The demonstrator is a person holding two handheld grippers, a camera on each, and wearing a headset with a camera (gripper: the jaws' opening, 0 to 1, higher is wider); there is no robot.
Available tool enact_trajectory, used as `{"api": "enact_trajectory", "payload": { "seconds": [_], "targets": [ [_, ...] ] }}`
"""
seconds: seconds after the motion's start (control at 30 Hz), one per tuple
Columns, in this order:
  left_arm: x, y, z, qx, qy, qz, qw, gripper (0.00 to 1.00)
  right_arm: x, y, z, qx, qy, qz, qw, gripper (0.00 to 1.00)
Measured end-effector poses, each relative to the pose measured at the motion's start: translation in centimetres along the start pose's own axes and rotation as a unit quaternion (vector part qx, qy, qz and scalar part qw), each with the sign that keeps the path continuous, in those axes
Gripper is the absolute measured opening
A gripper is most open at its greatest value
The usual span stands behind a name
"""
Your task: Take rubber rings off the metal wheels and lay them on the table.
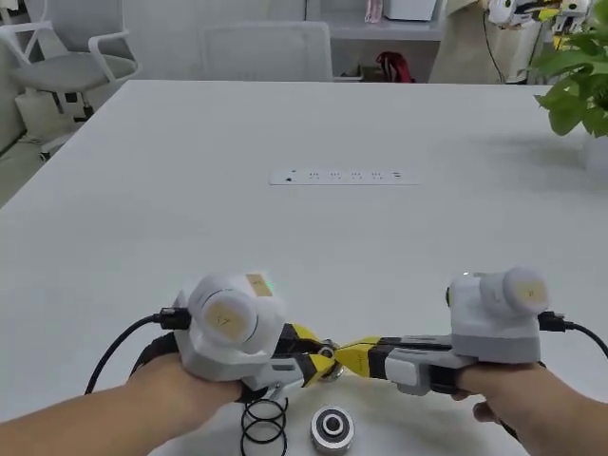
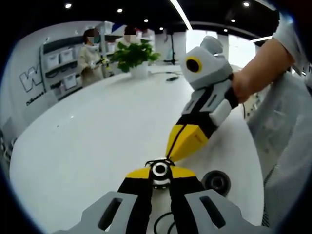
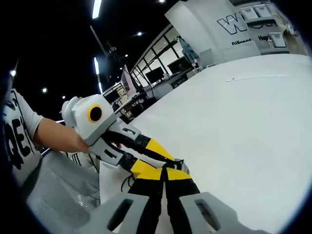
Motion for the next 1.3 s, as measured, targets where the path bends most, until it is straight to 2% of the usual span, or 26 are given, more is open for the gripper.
{"api": "enact_trajectory", "payload": {
  "seconds": [0.2, 0.5, 0.6, 0.73, 1.03, 1.3],
  "targets": [
    [0.0, -0.1, 0.0, 0.002, -0.001, -0.004, 1.0, 0.13, -0.1, 0.2, -0.1, 0.017, -0.005, 0.019, 0.9997, 0.0],
    [0.0, -0.2, 0.0, -0.006, 0.003, -0.006, 1.0, 0.14, -0.2, -0.3, -0.3, 0.01, 0.003, -0.012, 0.9999, 0.0],
    [-0.1, -0.1, 0.0, -0.001, 0.002, -0.009, 1.0, 0.14, -0.2, -0.4, -0.2, 0.009, 0.002, -0.014, 0.9999, 0.0],
    [-0.3, 0.1, 0.0, -0.011, 0.0, -0.011, 0.9999, 0.17, -0.2, -0.3, -0.2, 0.007, 0.002, -0.014, 0.9999, 0.0],
    [-1.6, 0.2, 0.4, -0.022, -0.02, -0.029, 0.9991, 0.23, -0.1, -0.1, 0.0, 0.004, -0.001, -0.011, 0.9999, 0.0],
    [-3.3, 0.8, 1.0, -0.027, -0.046, -0.033, 0.998, 0.32, -0.1, 0.3, 0.4, 0.005, -0.007, -0.003, 1.0, 0.0]
  ]
}}
Point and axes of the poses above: the centre of the closed fingertips' face, and the gripper's own axes: x roughly forward along the fingers, y roughly to its left, z roughly out of its top, the point moved 8 cm from there along -x, roughly backward along the fingers, and after that the axes turned 13 degrees about z, right-handed, at the moved point
